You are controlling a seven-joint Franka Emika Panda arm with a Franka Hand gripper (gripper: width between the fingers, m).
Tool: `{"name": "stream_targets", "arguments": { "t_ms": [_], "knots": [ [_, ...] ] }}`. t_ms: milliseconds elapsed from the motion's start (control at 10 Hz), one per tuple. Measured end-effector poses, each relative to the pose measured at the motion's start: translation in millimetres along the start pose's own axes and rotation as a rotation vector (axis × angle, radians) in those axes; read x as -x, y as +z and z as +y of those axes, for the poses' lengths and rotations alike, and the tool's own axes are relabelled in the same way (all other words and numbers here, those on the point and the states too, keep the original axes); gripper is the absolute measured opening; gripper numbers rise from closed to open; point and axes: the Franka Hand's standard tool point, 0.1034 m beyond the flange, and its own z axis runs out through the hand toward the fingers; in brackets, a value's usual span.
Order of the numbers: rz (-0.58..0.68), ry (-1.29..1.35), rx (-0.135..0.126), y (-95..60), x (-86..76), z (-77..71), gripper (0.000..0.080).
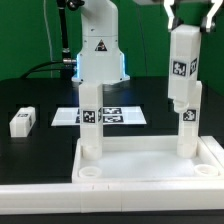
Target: Assemble desk
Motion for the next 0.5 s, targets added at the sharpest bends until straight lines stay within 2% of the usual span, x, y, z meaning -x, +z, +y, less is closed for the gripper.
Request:
{"name": "stream_targets", "arguments": {
  "t_ms": [100, 200, 300, 400, 500],
  "knots": [
    [0.024, 0.010, -0.012, 0.5, -11.8, -12.3, 0.0292],
    [0.045, 0.032, -0.011, 3.2, -10.4, -26.8, 0.0292],
    [0.055, 0.010, 0.003, 9.7, 1.6, -38.0, 0.0292],
    [0.054, -0.010, 0.016, 13.3, 9.9, -41.9, 0.0292],
    [0.037, -0.013, 0.030, 11.0, 11.0, -39.4, 0.0292]
  ]
}}
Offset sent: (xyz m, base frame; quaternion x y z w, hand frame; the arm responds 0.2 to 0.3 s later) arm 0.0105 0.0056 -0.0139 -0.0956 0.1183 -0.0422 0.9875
